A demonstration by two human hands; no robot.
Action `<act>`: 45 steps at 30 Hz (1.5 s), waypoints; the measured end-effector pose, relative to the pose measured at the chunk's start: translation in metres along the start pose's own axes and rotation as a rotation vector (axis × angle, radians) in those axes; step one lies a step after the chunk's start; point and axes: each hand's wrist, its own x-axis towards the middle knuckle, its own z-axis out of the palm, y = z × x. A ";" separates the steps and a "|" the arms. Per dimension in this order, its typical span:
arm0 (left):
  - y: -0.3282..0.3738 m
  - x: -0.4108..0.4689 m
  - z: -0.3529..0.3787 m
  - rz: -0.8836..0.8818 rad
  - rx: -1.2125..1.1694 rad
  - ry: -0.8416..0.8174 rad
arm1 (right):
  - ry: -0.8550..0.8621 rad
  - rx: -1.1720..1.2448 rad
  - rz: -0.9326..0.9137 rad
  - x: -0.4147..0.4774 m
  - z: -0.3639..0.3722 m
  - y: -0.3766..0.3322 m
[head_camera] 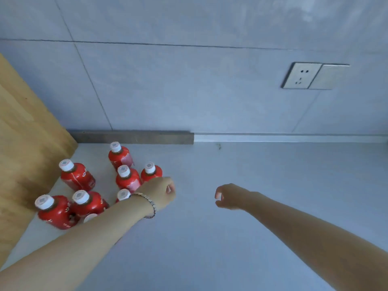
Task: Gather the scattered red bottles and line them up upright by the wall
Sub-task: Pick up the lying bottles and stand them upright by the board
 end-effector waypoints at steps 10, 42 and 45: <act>0.250 0.070 0.104 0.363 0.299 -0.327 | 0.134 0.162 0.436 -0.152 -0.015 0.247; 0.826 0.234 0.398 0.572 0.517 -0.351 | 0.455 0.540 0.993 -0.288 0.001 0.866; 0.842 0.267 0.411 0.576 0.542 -0.334 | 0.471 0.459 1.041 -0.258 -0.011 0.914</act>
